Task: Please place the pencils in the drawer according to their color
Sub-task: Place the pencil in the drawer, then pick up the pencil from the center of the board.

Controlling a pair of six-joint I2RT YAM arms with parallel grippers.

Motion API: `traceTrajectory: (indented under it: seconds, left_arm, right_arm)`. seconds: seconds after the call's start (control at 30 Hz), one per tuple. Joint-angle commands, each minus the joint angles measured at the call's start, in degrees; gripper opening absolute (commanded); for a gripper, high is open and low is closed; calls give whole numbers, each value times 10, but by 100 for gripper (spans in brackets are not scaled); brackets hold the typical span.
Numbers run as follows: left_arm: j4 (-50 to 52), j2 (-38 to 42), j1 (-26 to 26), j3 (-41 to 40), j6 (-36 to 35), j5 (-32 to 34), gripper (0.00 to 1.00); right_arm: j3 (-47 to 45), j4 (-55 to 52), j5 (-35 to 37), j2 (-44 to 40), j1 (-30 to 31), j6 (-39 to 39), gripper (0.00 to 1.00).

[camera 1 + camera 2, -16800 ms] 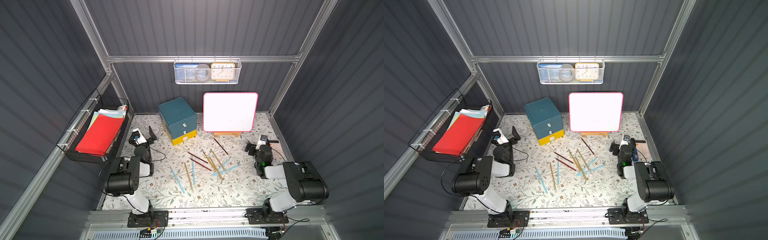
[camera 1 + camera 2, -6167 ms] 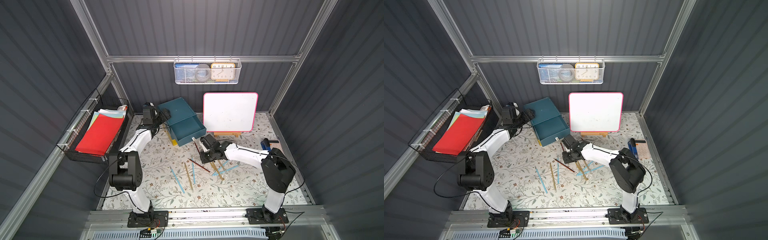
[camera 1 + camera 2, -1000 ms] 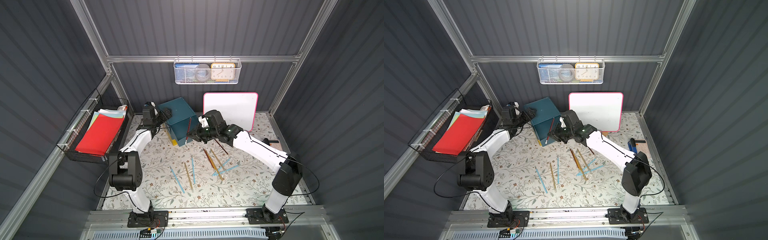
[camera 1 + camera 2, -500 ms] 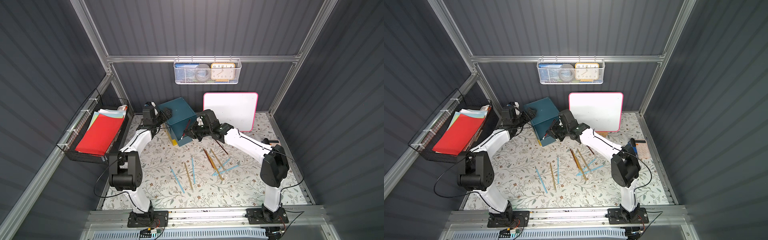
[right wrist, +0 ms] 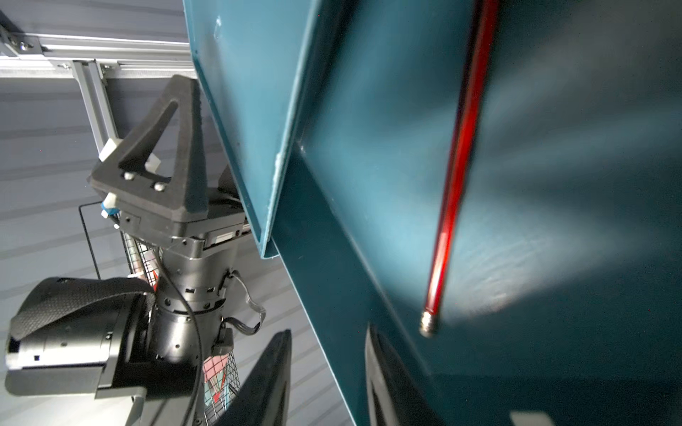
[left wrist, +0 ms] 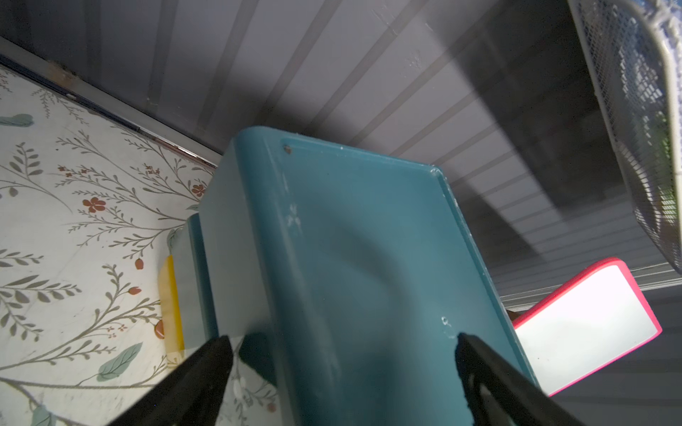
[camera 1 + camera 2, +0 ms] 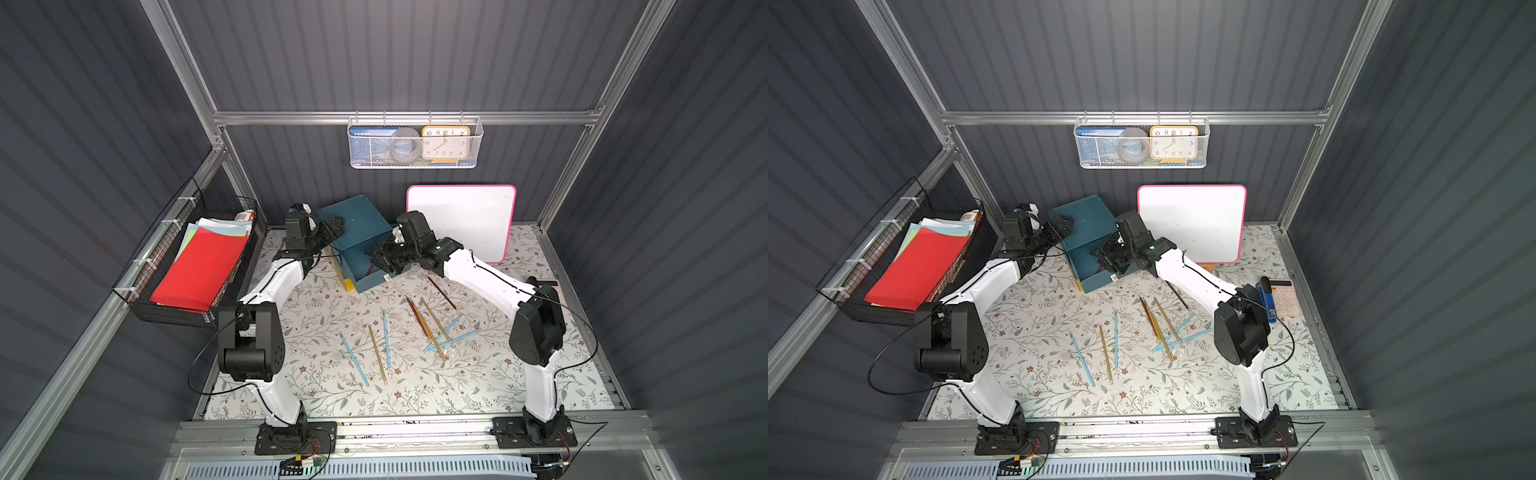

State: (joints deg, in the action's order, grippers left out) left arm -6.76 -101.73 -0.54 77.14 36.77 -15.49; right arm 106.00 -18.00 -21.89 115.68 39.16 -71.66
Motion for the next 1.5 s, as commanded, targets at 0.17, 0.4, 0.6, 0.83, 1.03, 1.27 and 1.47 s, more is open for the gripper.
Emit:
traceTrajectory:
  seconds: [0.17,0.4,0.6,0.83,1.03,1.27,1.47]
  left_arm:
    - [-6,-9,1,13,2,-3,100]
    - [2,-9,1,23,-2,4,100]
    - [7,-7,1,23,-8,11,100]
    - [9,-9,1,21,-14,15,100]
    - [8,-9,1,20,-15,16,100]
    - [11,-10,1,23,-19,20,100]
    - [9,-12,1,23,-18,16,100]
  right_arm:
    - [6,-32,-18,-74,1,64,39]
    - [-120,-58,-15,-205,-6,132,39]
    - [-311,-76,45,-335,-8,186,39]
    - [-433,-137,125,-374,-7,267,40]
    - [-438,-135,108,-293,-1,308,41]
    - [-406,-128,117,-208,6,327,41]
    - [-393,-121,118,-157,6,331,41]
